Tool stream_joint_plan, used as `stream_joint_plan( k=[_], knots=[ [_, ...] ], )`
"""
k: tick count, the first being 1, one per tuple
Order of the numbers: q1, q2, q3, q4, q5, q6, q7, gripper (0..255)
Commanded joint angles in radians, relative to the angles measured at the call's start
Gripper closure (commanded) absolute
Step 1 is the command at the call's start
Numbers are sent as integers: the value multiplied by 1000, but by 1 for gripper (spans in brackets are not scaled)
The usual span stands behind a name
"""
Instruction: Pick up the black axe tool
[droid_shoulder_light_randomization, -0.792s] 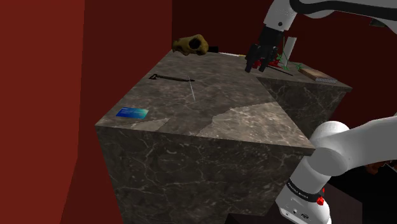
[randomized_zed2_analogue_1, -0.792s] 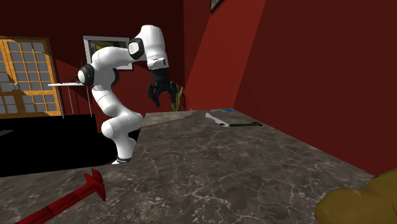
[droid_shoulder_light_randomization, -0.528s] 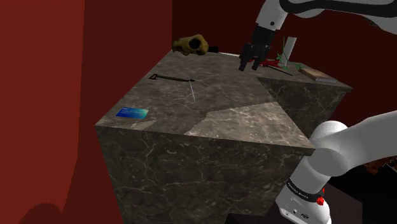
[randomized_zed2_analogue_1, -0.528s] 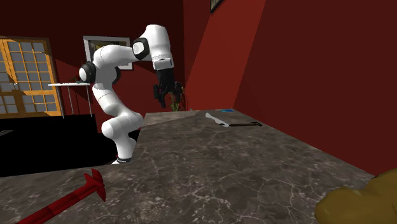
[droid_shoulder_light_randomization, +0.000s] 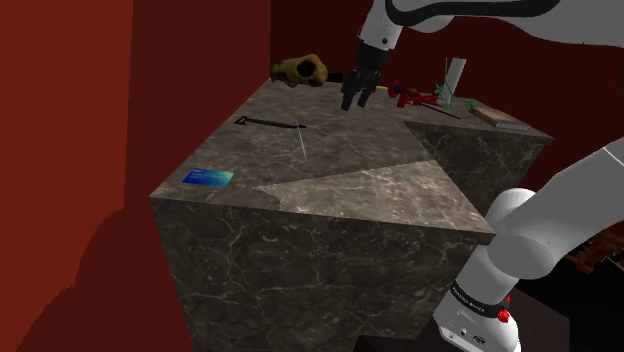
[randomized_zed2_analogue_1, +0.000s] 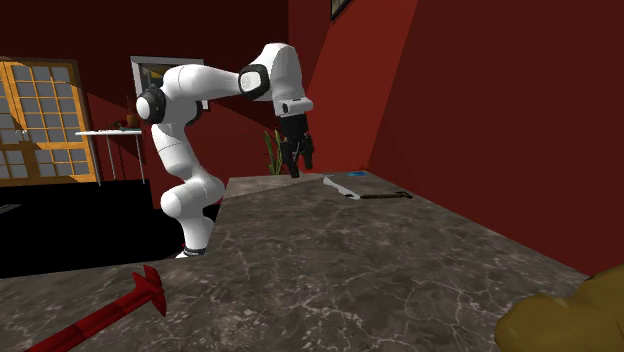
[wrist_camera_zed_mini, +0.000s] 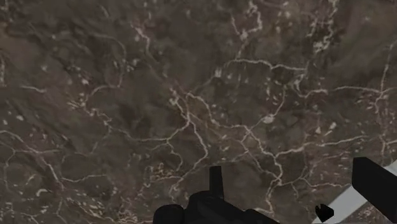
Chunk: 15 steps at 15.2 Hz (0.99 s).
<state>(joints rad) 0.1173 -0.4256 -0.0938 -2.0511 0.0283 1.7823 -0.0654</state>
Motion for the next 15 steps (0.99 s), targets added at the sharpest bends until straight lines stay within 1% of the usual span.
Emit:
stream_joint_plan(
  k=[1,8,15],
  knots=[
    [20,76,-2,49,11,27,-47,0],
    [73,326,5,268,52,54,-200,0],
    [108,576,41,542,81,27,-331,0]
  ],
)
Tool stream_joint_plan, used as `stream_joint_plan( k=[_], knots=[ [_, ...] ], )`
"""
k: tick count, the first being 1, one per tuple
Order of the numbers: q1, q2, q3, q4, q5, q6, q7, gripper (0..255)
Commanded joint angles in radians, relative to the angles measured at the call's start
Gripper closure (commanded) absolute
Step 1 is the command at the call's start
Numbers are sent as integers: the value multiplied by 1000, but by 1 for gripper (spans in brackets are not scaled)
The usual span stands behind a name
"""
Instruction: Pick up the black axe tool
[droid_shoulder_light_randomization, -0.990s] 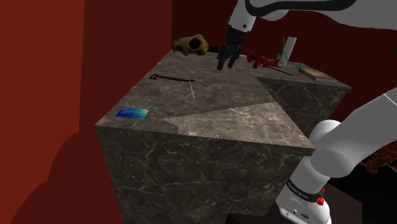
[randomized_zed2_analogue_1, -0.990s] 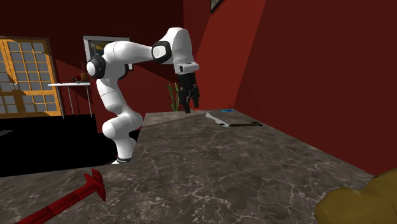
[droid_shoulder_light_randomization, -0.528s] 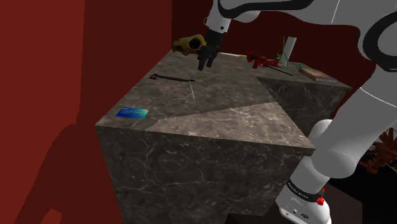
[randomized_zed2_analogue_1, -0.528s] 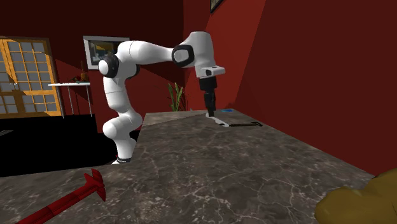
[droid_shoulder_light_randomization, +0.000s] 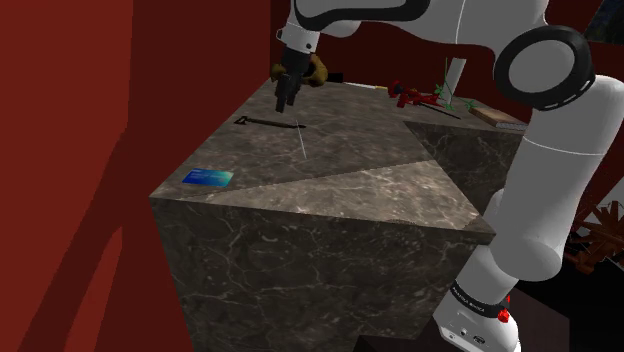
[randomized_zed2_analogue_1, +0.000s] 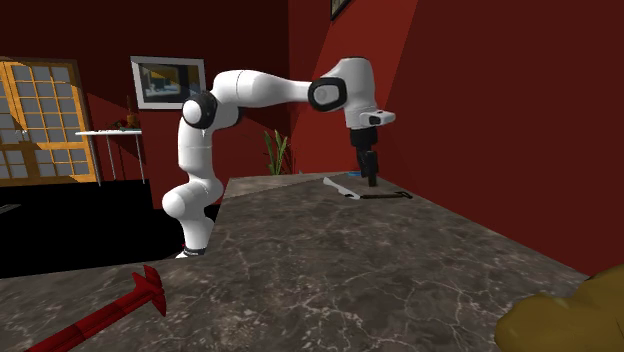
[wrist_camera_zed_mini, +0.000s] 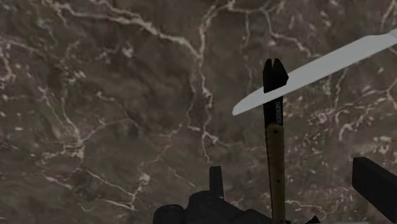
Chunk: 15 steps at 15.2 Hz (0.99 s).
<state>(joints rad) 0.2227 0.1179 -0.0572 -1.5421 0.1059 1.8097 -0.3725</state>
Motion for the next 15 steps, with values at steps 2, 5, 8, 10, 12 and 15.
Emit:
stream_joint_plan(
  k=[2,5,8,10,12,15],
  knots=[
    [12,107,18,124,7,-18,-56,0],
    [13,106,20,95,7,9,-60,0],
    [14,101,20,47,8,52,-64,0],
    [14,99,20,9,9,87,-67,0],
    [14,98,20,9,9,87,-67,0],
    [14,98,20,10,9,86,-68,255]
  ],
)
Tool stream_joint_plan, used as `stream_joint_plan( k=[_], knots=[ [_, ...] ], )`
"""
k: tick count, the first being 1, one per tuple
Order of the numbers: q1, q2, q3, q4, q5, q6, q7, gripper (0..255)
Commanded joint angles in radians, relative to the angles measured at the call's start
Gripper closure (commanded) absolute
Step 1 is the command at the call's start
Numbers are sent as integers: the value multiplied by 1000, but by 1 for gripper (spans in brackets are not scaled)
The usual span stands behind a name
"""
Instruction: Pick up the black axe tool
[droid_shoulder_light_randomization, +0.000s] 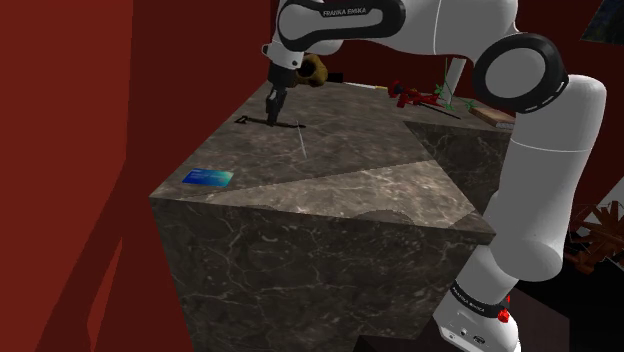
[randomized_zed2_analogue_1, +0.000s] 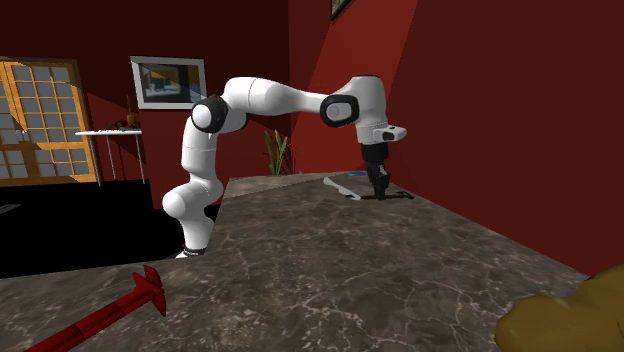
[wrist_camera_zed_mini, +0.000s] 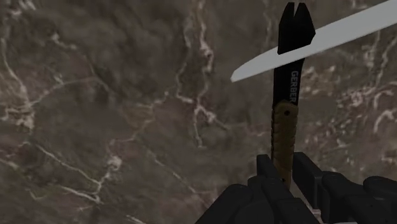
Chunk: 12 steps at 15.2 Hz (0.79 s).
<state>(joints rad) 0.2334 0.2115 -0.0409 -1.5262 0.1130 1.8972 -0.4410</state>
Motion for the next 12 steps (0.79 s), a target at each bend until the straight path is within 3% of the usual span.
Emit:
stream_joint_plan(
  k=[1,7,12],
  knots=[
    [2,5,3,-4,3,-3,-1,255],
    [4,5,4,-6,2,-1,1,255],
    [3,11,3,70,1,-70,8,255]
  ],
)
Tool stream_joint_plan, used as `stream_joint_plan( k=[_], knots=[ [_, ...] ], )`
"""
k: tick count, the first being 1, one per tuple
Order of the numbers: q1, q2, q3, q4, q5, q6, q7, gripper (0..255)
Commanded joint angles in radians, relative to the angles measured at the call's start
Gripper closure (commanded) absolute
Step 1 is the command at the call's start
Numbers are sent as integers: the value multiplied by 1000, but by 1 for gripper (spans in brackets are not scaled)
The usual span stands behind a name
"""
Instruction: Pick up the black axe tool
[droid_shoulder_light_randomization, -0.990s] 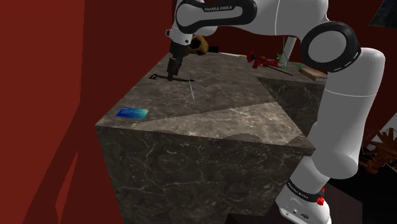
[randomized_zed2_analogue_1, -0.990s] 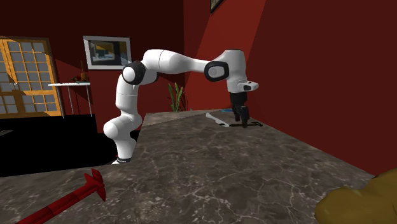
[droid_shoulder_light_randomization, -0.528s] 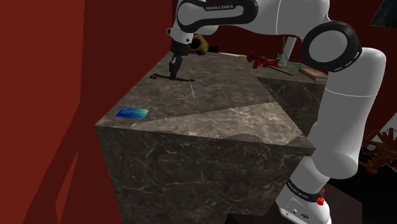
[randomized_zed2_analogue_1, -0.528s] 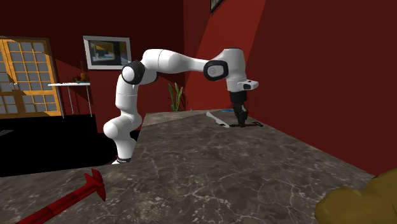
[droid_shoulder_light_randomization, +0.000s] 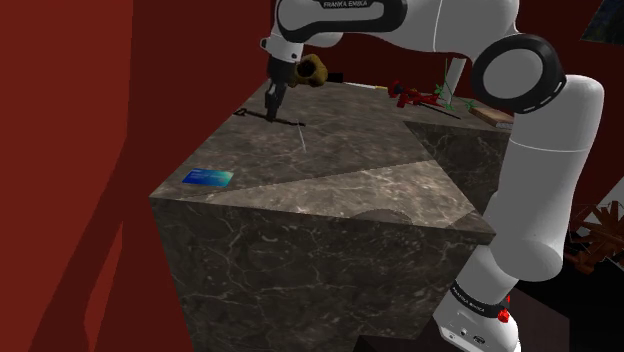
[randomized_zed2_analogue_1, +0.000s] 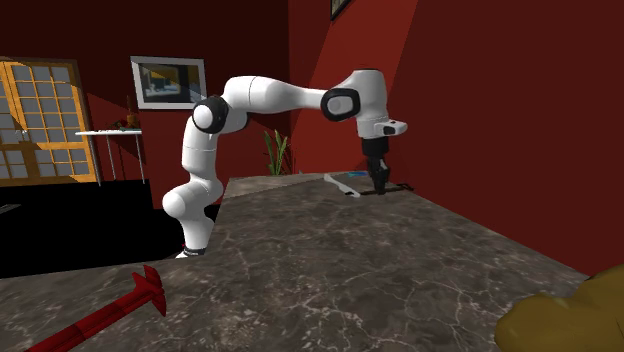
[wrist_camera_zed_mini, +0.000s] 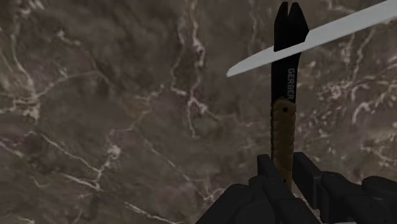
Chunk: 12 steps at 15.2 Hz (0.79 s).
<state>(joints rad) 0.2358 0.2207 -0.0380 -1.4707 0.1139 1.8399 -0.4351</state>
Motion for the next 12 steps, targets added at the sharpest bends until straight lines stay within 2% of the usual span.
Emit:
stream_joint_plan(
  k=[1,10,12],
  knots=[
    [0,4,0,31,-1,-27,3,255],
    [-3,39,-1,202,-1,-163,15,255],
    [-4,40,-1,205,-1,-166,15,255]
  ],
)
